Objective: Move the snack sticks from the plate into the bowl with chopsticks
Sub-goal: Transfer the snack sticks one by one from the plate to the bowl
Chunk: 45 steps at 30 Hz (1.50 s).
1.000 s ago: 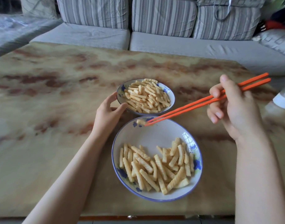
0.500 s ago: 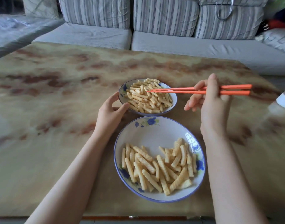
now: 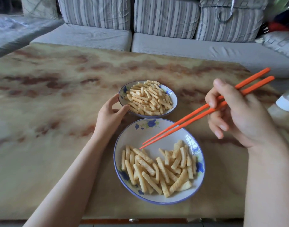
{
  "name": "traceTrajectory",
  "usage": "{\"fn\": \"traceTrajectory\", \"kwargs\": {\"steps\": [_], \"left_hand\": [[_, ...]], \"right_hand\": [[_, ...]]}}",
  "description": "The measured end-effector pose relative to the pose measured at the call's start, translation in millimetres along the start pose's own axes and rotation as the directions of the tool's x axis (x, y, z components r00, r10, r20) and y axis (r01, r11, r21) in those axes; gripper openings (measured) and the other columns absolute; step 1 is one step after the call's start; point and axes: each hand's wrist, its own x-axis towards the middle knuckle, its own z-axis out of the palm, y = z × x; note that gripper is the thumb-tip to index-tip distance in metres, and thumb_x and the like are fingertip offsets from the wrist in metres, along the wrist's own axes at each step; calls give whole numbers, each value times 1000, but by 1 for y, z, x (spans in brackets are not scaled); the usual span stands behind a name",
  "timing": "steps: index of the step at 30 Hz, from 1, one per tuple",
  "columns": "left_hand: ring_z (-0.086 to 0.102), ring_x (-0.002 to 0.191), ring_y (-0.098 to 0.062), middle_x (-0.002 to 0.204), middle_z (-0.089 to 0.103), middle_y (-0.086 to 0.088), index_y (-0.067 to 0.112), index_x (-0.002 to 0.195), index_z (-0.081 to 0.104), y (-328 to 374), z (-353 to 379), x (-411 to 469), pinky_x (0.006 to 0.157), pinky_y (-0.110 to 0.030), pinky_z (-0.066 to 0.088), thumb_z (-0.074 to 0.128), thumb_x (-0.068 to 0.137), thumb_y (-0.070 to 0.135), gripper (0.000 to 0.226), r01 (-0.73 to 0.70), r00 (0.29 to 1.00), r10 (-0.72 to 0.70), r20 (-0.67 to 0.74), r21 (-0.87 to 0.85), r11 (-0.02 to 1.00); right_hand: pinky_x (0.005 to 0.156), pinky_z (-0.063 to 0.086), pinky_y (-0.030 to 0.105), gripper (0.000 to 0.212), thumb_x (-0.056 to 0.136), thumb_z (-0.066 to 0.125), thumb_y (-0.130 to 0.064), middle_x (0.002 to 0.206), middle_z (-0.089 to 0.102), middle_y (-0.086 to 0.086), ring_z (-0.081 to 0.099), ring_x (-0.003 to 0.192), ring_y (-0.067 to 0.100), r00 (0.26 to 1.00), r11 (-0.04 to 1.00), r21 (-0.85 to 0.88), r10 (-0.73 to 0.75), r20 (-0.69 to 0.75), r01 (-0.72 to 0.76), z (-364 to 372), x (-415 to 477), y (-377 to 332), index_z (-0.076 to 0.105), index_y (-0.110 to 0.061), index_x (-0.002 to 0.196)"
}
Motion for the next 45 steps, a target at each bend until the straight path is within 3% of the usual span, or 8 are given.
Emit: {"fn": "traceTrajectory", "kwargs": {"steps": [12, 15, 17, 23, 29, 34, 39, 45], "left_hand": [[66, 80, 9, 131, 62, 11, 23, 137, 55, -3, -1, 1, 67, -3, 47, 67, 91, 23, 48, -10, 1000, 10, 4, 13, 1000], [68, 76, 5, 127, 63, 12, 23, 137, 56, -2, -1, 1, 64, -4, 47, 67, 91, 22, 47, -14, 1000, 14, 8, 7, 1000], [68, 75, 5, 124, 65, 13, 24, 136, 56, -3, -1, 1, 64, -5, 47, 67, 91, 22, 47, -11, 1000, 11, 7, 7, 1000], [72, 80, -6, 115, 70, 9, 26, 136, 56, -4, -1, 1, 67, -10, 50, 67, 90, 23, 47, 15, 1000, -15, 9, -9, 1000], [72, 79, -9, 121, 68, 11, 27, 137, 55, -4, -1, 1, 70, -17, 55, 66, 90, 24, 48, 10, 1000, -9, 18, -18, 1000], [72, 78, -5, 112, 69, 15, 25, 137, 56, -2, -1, 0, 66, -11, 53, 66, 90, 23, 48, 14, 1000, -14, 8, -23, 1000], [63, 72, 16, 119, 64, 18, 23, 136, 56, -2, -1, 0, 64, -1, 44, 66, 91, 21, 47, -2, 1000, 2, 6, -8, 1000], [66, 79, 7, 114, 66, 18, 24, 137, 55, -1, -1, 0, 63, -2, 45, 66, 91, 21, 48, 7, 1000, -7, 7, -8, 1000]], "right_hand": [[34, 32, 19, 42, 91, 43, -37, 43, 42, 1, 33, 25, 18, 999, 998, -59, 40, 18, -39, 6, -4, -6, 45, -6, 62], [33, 34, 23, 43, 95, 45, -33, 60, 41, 15, 33, 27, 15, 998, 1000, -31, -3, -62, 1, 4, 1, -1, 50, -13, 58], [33, 33, 23, 43, 100, 42, -27, 62, 46, 7, 33, 28, 14, 991, 1000, -8, -12, -133, 11, 1, 3, 2, 48, -11, 61], [37, 33, 20, 38, 103, 39, -20, 58, 52, -9, 34, 31, 11, 904, 981, 147, -53, -424, 127, 5, 11, 3, 43, -13, 66], [44, 28, 37, 43, 104, 35, -22, 41, 48, -7, 42, 29, 11, 792, 974, 136, -62, -607, 181, 29, 24, 19, 44, -12, 63], [39, 31, 24, 45, 105, 35, -28, 34, 46, 2, 51, 33, 20, 825, 992, 52, -64, -562, 112, 45, 34, 42, 49, -12, 65], [39, 31, 24, 43, 105, 35, -28, 35, 48, 4, 52, 35, 22, 853, 993, 13, -94, -514, 117, 43, 33, 43, 49, -11, 68], [39, 26, 33, 43, 104, 38, -23, 45, 49, -2, 42, 29, 15, 909, 986, 50, -124, -398, 157, 19, 18, 17, 46, -14, 63]]}}
